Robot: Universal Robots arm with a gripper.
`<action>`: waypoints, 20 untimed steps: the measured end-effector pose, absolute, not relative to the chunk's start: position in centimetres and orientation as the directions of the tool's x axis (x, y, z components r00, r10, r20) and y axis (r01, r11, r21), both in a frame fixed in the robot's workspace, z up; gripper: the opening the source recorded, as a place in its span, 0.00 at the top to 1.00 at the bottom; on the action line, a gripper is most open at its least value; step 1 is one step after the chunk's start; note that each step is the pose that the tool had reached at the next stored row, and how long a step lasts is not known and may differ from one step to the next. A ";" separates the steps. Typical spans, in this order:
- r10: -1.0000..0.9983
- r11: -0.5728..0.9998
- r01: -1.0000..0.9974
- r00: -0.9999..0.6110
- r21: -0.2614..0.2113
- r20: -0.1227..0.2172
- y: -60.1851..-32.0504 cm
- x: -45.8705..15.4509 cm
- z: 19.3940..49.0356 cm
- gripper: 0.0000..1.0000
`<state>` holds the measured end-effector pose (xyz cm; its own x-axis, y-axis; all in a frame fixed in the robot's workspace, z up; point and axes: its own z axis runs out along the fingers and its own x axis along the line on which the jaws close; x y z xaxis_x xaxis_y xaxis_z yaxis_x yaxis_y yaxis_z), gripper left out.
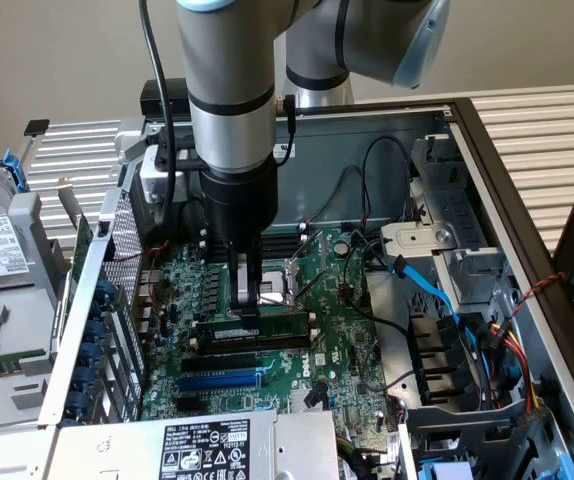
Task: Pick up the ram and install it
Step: 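Insert the ram into the slot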
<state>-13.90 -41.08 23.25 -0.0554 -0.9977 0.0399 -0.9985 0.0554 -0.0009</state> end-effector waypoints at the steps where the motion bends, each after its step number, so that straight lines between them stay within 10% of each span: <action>1: -0.998 0.055 -0.998 -0.055 -0.001 0.040 -41.1 -13.9 23.3 0.88; 20: -0.998 0.055 -0.998 -0.055 0.003 0.040 -41.1 -13.9 23.7 0.88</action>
